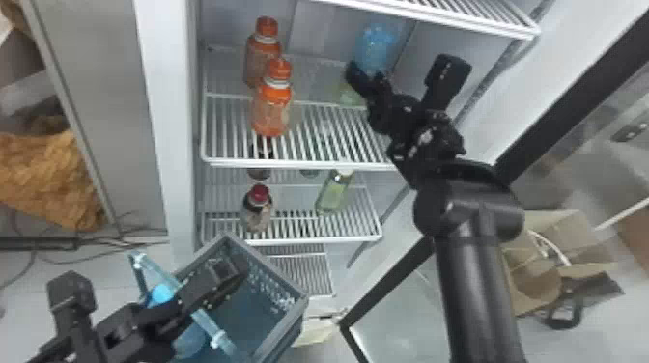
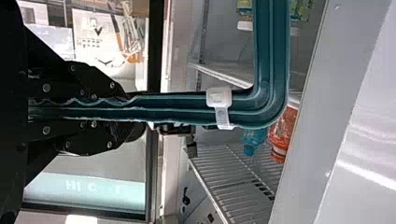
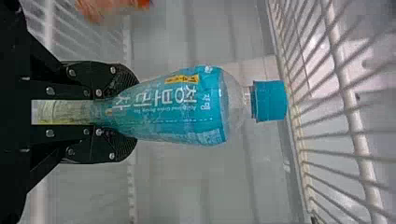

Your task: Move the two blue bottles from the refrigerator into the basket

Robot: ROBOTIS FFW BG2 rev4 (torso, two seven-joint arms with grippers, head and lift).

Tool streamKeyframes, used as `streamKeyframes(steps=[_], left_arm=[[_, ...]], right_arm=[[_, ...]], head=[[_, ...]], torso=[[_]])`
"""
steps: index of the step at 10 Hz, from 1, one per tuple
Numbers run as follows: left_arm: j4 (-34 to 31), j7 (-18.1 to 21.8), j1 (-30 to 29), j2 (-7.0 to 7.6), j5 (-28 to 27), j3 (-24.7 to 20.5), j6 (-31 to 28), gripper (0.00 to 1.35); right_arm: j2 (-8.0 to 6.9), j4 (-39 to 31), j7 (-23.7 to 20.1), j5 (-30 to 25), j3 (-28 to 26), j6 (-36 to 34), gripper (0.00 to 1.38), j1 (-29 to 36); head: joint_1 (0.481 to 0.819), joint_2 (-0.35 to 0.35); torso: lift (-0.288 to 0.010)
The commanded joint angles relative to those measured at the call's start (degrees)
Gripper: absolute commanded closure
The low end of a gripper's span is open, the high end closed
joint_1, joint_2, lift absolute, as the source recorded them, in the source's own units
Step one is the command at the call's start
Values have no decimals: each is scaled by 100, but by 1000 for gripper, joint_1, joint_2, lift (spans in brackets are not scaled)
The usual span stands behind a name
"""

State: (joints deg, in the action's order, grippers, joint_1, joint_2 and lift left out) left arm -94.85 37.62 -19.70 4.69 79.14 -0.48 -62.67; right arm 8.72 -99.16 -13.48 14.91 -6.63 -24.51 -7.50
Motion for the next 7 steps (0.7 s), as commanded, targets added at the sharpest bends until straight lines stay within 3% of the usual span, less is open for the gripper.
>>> streamKeyframes(steps=[1, 7], left_arm=[[0, 0, 2, -3, 16, 14, 23, 1202], [0, 0, -13, -3, 73, 59, 65, 1202]], right_arm=[[-20, -666, -67, 189, 0, -319, 1266, 468], [-81, -2888, -348, 760, -251, -1191, 1266, 2100]], head=[[695, -314], [695, -290]], torso=[[0], [0]])
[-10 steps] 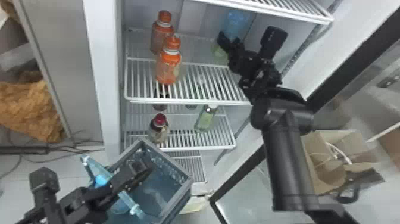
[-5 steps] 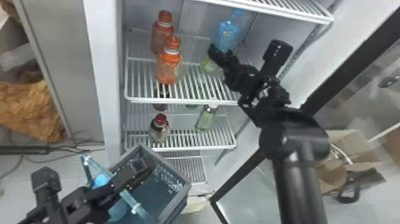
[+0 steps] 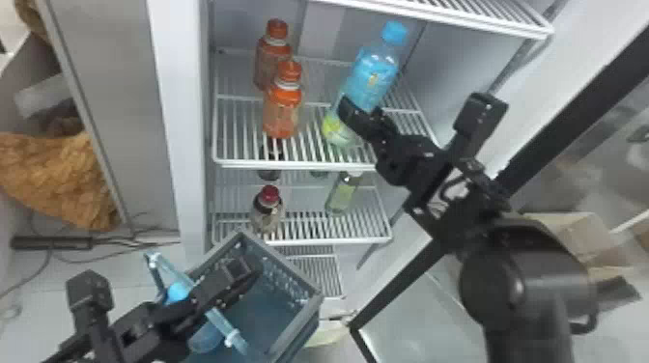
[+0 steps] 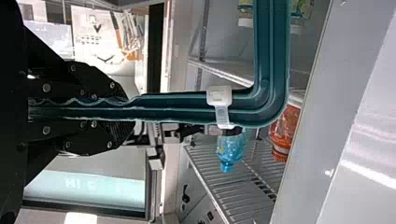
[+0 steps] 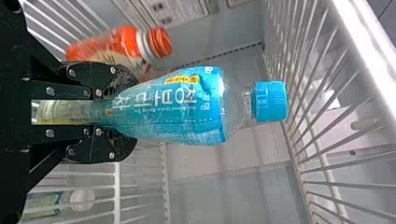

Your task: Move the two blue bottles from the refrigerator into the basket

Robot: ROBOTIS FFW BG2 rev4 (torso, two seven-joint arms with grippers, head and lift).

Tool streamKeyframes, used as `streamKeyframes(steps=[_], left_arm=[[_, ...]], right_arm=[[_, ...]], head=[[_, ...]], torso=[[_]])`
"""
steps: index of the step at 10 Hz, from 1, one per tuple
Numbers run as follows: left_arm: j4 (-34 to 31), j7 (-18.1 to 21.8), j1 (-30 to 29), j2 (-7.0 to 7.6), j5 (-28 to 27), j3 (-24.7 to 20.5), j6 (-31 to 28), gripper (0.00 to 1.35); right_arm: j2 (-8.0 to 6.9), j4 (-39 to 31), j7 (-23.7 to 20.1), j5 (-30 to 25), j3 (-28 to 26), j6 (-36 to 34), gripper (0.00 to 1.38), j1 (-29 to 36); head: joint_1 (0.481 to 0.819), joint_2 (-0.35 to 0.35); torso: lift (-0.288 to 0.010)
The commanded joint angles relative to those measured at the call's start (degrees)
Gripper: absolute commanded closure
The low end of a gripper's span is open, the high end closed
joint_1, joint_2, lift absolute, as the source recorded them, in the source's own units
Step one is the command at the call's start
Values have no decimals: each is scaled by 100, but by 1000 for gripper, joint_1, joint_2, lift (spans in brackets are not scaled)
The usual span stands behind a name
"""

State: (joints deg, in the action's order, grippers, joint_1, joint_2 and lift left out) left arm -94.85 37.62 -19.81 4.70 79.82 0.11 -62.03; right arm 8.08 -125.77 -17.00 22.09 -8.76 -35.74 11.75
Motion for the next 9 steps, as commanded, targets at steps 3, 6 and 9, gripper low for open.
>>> streamKeyframes(steps=[3, 6, 9], left_arm=[[0, -9, -29, -4, 16, 12, 16, 1202], [0, -9, -29, -13, 51, 23, 72, 1202], [0, -18, -1, -13, 74, 57, 100, 1202]], right_arm=[[-105, -1310, -102, 294, -290, -588, 1266, 1089], [-236, -1971, -357, 579, -552, -1207, 1266, 1904], [-298, -2252, -866, 636, -632, -2064, 1266, 2340]], head=[[695, -293], [695, -300], [695, -293]], torso=[[0], [0], [0]])
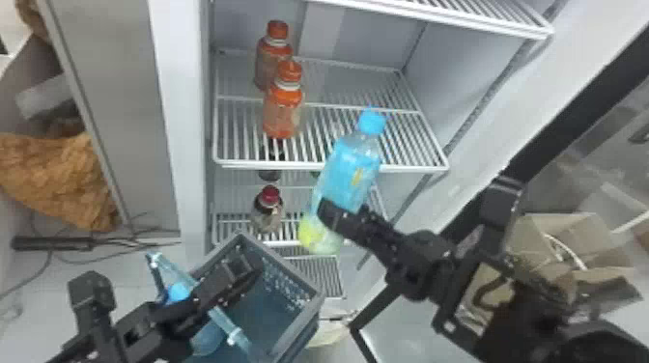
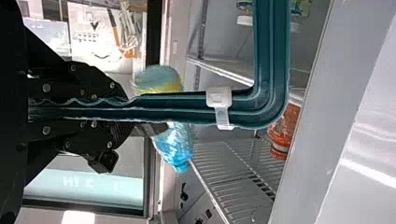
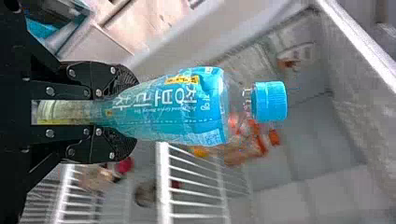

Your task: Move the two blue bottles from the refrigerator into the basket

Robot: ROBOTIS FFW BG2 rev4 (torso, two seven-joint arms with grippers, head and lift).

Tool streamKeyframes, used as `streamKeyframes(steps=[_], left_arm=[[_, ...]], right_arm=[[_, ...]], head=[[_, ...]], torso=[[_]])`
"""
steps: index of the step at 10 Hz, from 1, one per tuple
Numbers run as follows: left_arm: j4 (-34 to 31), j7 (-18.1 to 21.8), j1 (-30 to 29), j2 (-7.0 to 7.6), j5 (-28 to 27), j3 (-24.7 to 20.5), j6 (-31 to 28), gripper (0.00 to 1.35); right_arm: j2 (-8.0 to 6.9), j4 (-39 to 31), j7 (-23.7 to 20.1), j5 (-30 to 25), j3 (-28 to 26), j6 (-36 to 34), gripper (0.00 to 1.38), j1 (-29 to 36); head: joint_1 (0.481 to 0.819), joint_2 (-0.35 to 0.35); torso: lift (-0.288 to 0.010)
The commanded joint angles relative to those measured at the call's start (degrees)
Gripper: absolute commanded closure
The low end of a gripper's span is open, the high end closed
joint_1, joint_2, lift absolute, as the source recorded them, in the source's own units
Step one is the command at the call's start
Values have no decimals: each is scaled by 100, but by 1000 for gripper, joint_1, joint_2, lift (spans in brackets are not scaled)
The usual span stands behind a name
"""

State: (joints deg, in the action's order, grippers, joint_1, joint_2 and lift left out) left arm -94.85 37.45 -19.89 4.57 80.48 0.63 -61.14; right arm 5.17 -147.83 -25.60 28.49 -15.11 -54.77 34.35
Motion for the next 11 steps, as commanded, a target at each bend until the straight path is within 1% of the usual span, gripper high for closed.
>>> streamKeyframes(steps=[1, 2, 3, 5, 6, 7, 8, 9, 10, 11], left_arm=[[0, 8, 6, 0, 30, 17, 25, 1202], [0, 8, 6, 0, 53, 17, 53, 1202], [0, 8, 6, 9, 76, 17, 67, 1202], [0, 8, 21, 9, 133, 85, 81, 1202], [0, 17, 63, 18, 145, 142, 81, 1202], [0, 26, 91, 18, 156, 177, 95, 1202], [0, 35, 105, 18, 168, 165, 109, 1202], [0, 35, 105, 27, 168, 165, 109, 1202], [0, 43, 105, 27, 179, 165, 124, 1202], [0, 43, 119, 27, 179, 165, 124, 1202]], right_arm=[[-8, -46, -147, -4, 3, -401, 1266, 137], [10, 11, -323, -38, 3, -668, 1266, 151], [45, 67, -402, -26, 71, -823, 1266, 137], [168, 517, -596, -4, 380, -879, 1266, -60], [221, 826, -675, 54, 597, -781, 1266, -215], [274, 1051, -754, -49, 768, -767, 1197, -356], [326, 1318, -859, -15, 882, -767, 802, -468], [353, 1417, -921, -38, 928, -767, 292, -524], [353, 1431, -921, -38, 882, -724, 33, -524], [353, 1501, -921, 42, 860, -570, 107, -524]], head=[[695, -288], [695, -283], [695, -276], [695, -263], [695, -245], [695, -227], [695, -208], [695, -200], [695, -185], [695, -181]], torso=[[0], [0], [0], [0], [0], [0], [0], [0], [0], [0]])
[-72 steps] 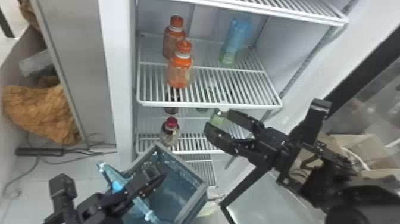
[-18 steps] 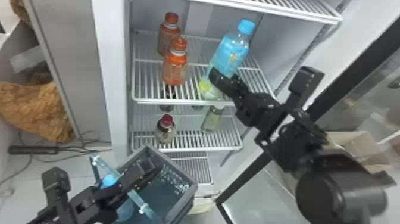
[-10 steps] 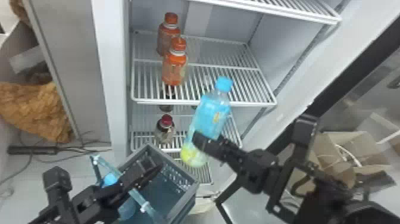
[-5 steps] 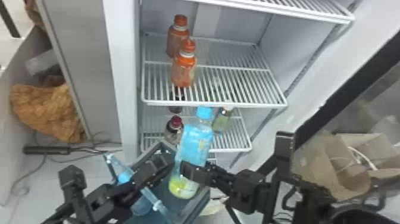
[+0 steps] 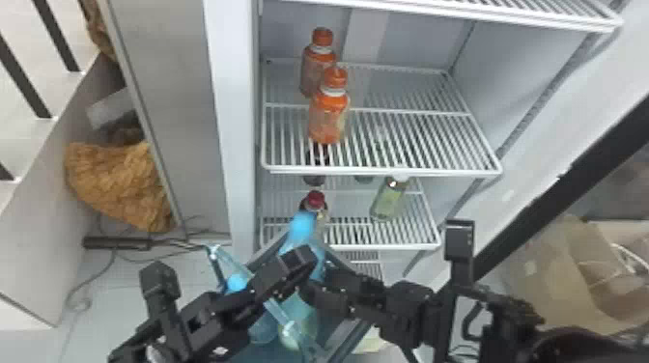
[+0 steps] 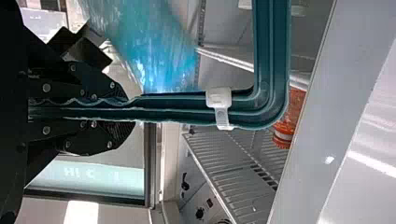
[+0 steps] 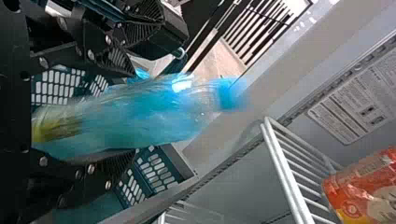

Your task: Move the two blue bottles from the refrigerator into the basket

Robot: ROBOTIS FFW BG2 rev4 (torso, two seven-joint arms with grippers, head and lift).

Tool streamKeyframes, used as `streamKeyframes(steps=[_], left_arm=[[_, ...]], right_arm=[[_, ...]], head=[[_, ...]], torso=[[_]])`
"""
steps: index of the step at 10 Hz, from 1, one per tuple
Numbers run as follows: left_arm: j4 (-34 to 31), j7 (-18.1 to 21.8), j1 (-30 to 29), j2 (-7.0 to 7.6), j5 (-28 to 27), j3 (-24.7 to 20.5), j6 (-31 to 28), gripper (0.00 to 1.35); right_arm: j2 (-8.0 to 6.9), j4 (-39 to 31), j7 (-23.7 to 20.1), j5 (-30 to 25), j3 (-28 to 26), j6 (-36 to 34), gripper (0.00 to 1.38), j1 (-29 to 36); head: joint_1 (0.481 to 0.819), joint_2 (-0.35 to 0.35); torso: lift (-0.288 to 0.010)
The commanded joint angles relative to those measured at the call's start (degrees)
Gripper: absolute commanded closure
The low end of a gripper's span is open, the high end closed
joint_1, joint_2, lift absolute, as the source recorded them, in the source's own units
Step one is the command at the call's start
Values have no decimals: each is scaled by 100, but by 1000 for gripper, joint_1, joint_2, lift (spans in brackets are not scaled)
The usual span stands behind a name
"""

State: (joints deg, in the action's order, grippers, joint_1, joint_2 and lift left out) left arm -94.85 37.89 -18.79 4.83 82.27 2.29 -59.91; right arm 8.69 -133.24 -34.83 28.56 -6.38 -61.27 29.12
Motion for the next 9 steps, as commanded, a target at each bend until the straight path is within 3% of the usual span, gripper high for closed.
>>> streamKeyframes(steps=[1, 3, 9], left_arm=[[0, 8, 9, 0, 11, 0, 1, 1202], [0, 0, 9, 0, 11, 0, 1, 1202], [0, 0, -33, 0, 11, 0, -13, 1202]], right_arm=[[1, 43, -6, 81, -71, 137, 177, 12], [-8, 85, -32, 126, -162, 475, 209, 55], [18, 1013, -322, 332, -379, 3892, 214, 701]], head=[[695, -183], [695, -190], [695, -254]], torso=[[0], [0], [0]])
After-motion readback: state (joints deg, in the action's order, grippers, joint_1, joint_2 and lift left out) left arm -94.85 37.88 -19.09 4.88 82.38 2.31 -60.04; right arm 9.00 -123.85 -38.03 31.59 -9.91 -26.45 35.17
